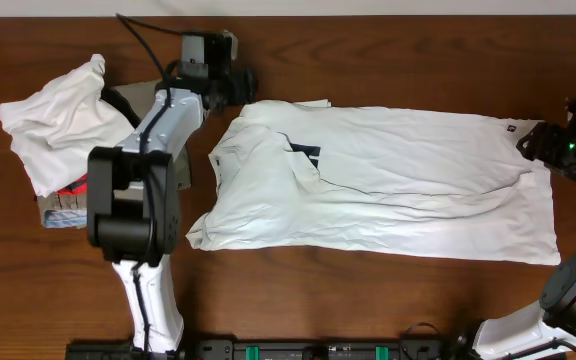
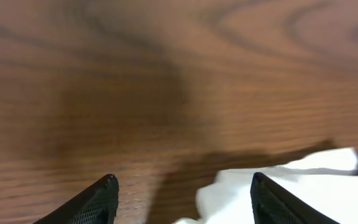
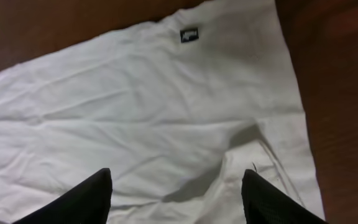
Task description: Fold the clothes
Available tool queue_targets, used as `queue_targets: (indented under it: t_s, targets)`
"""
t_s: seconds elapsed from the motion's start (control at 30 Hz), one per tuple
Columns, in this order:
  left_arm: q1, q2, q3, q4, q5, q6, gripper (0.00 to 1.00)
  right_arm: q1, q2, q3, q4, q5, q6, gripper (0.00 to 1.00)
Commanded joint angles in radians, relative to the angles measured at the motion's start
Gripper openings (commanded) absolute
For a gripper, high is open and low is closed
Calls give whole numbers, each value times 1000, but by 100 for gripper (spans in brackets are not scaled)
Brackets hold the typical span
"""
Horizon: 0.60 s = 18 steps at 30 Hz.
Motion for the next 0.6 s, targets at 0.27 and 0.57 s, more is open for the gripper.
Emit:
queue_targets:
  t_s: [0.27,0.57]
  targets:
    - [2,77,2,50,148,-1,69,8,-1,0,-31,25,-16,63]
    - [-6,92,0,48,212,-1,68,8,-1,0,-47,25,-16,62]
